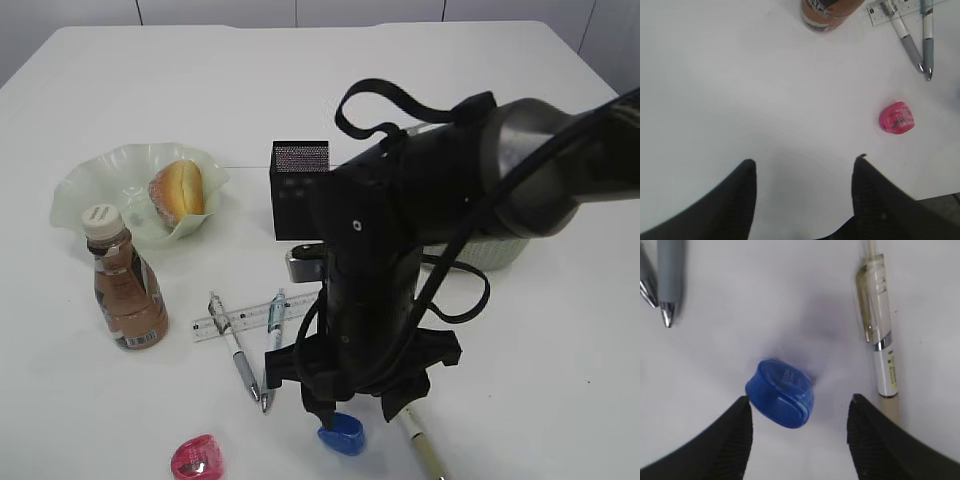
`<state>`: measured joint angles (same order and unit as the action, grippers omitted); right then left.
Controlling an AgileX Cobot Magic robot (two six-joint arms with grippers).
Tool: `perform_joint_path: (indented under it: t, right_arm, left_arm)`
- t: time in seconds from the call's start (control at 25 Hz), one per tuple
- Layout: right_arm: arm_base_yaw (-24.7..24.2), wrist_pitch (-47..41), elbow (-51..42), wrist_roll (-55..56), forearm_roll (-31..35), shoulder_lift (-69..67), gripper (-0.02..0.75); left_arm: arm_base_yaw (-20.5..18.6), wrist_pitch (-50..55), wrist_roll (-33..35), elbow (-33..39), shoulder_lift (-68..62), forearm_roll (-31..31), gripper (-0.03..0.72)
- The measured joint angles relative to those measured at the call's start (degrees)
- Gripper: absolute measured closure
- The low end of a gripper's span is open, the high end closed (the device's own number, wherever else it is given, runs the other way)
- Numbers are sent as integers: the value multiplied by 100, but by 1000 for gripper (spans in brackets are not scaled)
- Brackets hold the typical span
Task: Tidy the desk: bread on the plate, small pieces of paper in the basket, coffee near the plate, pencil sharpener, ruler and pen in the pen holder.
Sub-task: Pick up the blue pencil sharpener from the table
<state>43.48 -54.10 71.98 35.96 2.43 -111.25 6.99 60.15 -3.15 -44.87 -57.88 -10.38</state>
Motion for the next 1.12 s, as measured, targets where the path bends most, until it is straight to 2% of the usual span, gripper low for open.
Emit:
perform_joint_path:
  t: [0.16,0.52,1.12]
  right_arm:
    - [0,58,0,-275,0,-65,297]
    - [0,58,3,-2090,96,-65,298]
    - [0,92,38,-3004,171,-371,298]
  left_arm:
    - [0,10,0,0,0,-7,244]
    - [0,10,8,0,0,-22,244]
    - [0,-58,8,0,0,-22,244]
